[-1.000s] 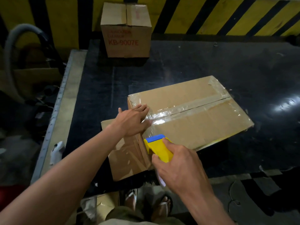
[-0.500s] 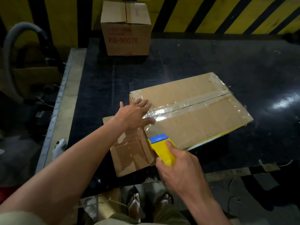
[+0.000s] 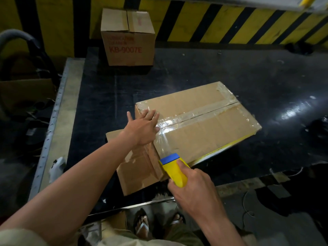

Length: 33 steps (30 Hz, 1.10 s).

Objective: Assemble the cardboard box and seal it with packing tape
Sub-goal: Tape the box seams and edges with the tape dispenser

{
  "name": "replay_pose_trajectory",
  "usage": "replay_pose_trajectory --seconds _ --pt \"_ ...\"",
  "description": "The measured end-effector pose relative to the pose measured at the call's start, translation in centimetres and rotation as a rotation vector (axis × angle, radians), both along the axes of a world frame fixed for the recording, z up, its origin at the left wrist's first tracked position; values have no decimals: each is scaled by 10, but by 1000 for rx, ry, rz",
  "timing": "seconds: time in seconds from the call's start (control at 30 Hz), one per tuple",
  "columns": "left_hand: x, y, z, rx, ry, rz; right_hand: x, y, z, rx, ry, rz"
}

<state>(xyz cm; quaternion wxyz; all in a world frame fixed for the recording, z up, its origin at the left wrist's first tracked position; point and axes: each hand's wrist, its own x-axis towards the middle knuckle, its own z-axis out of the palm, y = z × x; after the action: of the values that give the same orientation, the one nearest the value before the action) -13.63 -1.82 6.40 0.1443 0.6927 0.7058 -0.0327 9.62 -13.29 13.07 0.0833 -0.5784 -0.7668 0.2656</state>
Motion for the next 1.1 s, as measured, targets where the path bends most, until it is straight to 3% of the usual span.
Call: replay_pose_trajectory --seconds 0.2,0.57,0.77,0.93,1.1 --pt "27 -16 -16 -20 -112 56 9 -11 -4 17 50 0" --pt "22 -10 -17 -35 -97 40 31 -28 -10 -7 54 5" --pt "40 -16 -11 54 36 38 34 -30 -19 7 47 -48" --pt "51 -28 -23 -17 -80 39 31 -28 -23 37 72 -40" --pt "45 -16 -20 -2 -71 26 40 -29 -21 65 105 -23"
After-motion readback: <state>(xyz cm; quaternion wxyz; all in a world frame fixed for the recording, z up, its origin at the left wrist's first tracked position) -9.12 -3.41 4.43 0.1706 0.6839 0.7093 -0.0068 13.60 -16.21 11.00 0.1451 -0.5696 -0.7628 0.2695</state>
